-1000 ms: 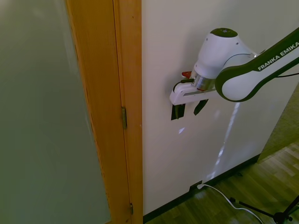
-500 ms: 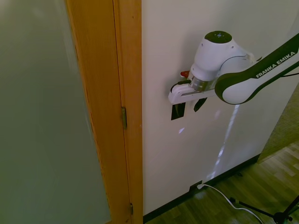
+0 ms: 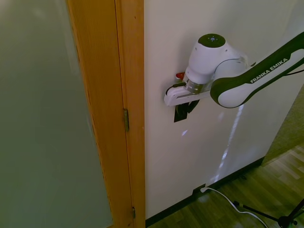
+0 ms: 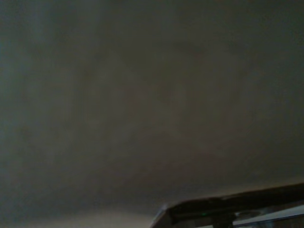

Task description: Turn on the light

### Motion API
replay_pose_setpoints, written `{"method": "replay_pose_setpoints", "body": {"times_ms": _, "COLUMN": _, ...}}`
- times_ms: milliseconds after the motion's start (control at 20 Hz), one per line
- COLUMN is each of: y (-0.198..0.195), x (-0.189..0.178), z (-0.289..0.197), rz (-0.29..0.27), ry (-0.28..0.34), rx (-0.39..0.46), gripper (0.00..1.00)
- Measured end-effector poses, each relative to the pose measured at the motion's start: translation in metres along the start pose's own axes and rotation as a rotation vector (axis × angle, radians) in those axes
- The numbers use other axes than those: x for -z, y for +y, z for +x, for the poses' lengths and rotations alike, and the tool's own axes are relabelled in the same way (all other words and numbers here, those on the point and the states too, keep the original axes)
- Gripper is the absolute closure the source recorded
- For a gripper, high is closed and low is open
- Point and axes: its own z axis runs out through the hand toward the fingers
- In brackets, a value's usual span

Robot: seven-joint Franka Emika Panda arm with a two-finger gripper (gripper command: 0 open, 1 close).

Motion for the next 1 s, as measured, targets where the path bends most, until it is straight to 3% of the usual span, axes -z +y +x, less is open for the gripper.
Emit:
{"method": "replay_pose_setpoints", "body": {"times_ms": 700, "y": 0.001, "x": -0.003, "z": 0.001, "rz": 0.019, "ry": 0.027, "rx": -0.005, "gripper": 1.00}}
{"method": "replay_pose_setpoints", "body": {"times_ms": 1000, "y": 0.018, "x": -0.002, "z": -0.004, "rz": 0.130, "ry": 0.061, "rx": -0.105, "gripper": 1.00}}
